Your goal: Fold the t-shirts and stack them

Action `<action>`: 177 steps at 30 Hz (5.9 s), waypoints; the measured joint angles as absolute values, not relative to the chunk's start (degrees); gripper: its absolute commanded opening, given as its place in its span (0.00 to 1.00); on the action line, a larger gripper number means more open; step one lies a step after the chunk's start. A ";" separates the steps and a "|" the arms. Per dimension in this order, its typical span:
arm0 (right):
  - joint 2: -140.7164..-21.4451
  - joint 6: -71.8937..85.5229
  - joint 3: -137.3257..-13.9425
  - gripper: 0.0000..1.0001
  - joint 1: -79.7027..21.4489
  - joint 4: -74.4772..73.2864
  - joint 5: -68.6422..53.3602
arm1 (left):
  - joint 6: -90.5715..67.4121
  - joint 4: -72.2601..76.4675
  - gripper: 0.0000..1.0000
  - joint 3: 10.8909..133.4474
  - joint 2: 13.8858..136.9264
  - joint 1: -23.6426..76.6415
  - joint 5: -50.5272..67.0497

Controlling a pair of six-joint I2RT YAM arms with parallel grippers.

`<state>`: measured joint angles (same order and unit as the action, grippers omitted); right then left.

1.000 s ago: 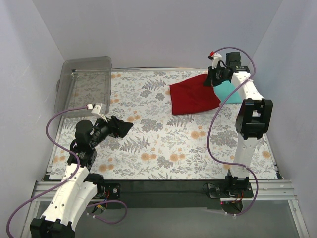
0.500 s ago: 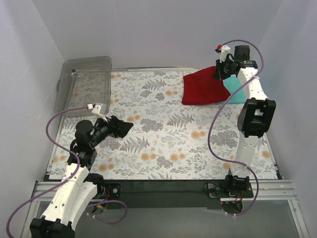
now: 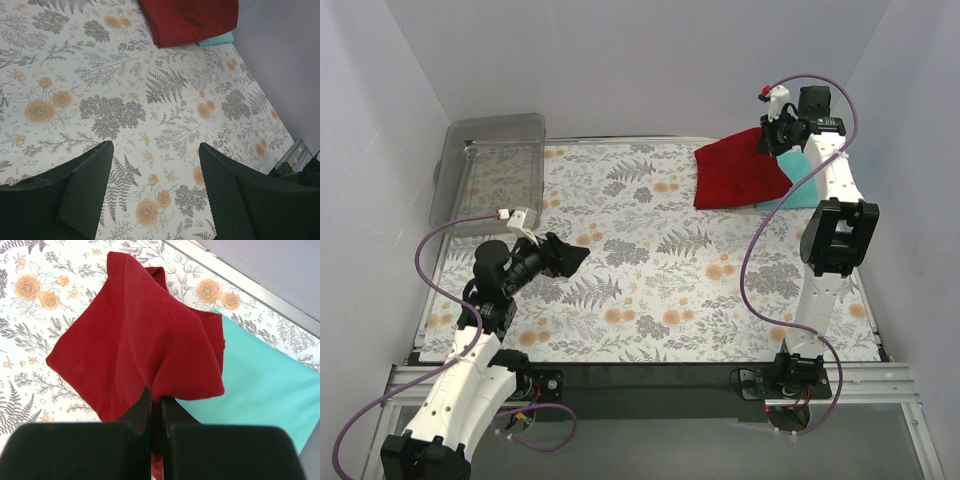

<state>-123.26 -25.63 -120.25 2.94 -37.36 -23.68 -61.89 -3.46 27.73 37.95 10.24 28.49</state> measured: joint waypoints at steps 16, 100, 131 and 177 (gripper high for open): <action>-123.26 -27.22 -121.08 0.01 6.98 -37.67 -24.36 | -61.73 -3.14 0.64 27.73 39.35 10.24 28.53; -116.31 -29.54 -120.84 0.01 10.87 -36.23 -27.40 | -61.76 -1.10 0.64 25.65 40.95 10.24 29.04; -118.17 -30.46 -117.25 0.01 12.71 -32.25 -22.26 | -61.76 -1.04 0.64 25.52 40.95 10.24 29.02; -126.69 -37.21 -114.21 0.04 12.80 -18.06 -12.47 | -61.73 1.65 0.64 25.52 46.68 10.24 29.43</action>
<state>-126.69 -37.21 -114.21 12.80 -18.06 -12.47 -61.73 1.65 25.52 46.68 10.24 29.43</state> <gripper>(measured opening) 0.043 0.641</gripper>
